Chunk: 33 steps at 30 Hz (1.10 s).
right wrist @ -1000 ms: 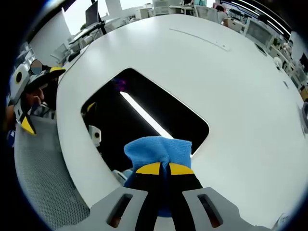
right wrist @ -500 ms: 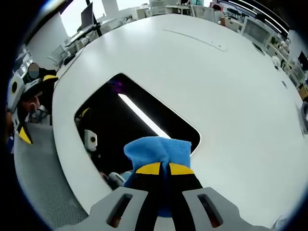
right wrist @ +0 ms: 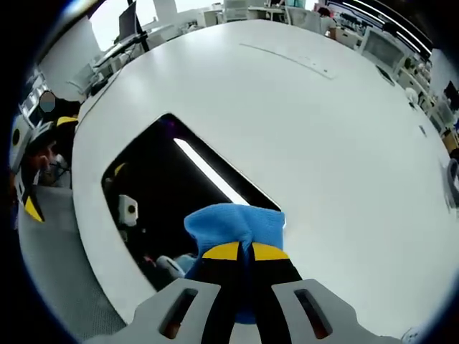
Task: Wipe the mirror surface with the cleaning cloth until all visible marks leave the cleaned area.
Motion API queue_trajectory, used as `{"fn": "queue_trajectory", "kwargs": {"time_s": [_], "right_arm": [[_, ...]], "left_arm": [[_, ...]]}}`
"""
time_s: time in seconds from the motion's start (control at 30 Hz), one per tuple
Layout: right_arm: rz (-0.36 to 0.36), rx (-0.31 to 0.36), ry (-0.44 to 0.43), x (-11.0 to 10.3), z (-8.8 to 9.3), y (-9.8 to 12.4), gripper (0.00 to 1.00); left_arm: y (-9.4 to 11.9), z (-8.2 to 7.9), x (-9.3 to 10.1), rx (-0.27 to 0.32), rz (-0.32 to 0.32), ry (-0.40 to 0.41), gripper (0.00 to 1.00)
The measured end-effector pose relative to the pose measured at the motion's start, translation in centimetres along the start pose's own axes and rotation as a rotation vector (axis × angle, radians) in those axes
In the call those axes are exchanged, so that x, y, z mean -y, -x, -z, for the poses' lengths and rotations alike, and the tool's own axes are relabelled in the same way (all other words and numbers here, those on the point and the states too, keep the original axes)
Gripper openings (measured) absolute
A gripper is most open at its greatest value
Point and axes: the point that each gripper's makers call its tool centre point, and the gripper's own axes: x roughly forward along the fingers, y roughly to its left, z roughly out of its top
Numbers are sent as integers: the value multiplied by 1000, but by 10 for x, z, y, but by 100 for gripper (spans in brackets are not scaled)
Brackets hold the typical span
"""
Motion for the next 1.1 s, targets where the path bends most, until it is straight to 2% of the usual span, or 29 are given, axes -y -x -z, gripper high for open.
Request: {"fn": "queue_trajectory", "kwargs": {"time_s": [1.1], "right_arm": [[16,-9,-33,16,-16,-7,0]], "left_arm": [[-1,0,-3,11,-2,5,99]]}}
